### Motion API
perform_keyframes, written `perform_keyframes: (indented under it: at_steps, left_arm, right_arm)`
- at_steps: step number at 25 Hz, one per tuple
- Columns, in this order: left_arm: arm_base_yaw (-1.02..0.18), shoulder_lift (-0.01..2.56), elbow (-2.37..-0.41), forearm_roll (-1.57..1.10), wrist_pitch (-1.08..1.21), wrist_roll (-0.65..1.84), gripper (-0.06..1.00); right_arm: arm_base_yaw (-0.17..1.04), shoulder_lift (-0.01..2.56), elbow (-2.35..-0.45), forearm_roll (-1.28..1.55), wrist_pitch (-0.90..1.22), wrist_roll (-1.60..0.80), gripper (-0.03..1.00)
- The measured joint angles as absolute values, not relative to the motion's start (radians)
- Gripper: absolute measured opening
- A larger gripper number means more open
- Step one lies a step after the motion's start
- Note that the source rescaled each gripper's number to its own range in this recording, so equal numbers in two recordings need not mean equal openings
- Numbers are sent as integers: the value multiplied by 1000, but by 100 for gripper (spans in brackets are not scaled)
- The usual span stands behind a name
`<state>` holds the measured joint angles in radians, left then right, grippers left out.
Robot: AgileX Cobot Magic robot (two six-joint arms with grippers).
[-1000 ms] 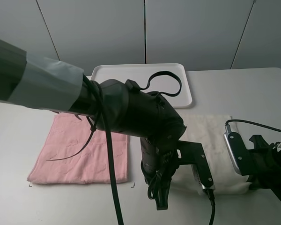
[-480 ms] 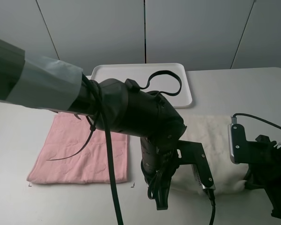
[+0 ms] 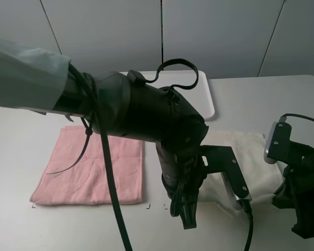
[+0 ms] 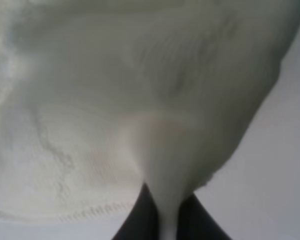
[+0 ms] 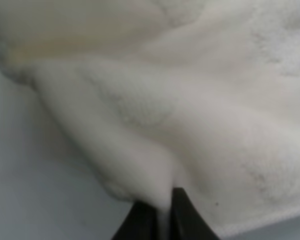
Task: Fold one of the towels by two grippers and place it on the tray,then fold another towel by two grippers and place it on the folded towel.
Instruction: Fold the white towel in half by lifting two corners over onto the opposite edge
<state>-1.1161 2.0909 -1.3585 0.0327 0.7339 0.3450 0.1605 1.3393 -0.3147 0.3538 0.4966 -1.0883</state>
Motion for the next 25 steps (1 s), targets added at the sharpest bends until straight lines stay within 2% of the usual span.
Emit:
perform_keyframes:
  at_steps: [5,12,17,25]
  left_arm:
    - [-1116,2043,-1374,29,732,340,0]
    - [-1086,2030,-1464,22,751,217,0]
    - [-1015,2030,-1475,22,757,142,0]
    - [-950,2030,-1475,20,757,95,0]
  right_arm:
    - [160,1266,-347,339,558,-898,1]
    - [160,1258,-507,238,629,-595,1]
    - [160,1258,-576,78,579,-313,1]
    - [160,1346,-581,-41,485,-81,1]
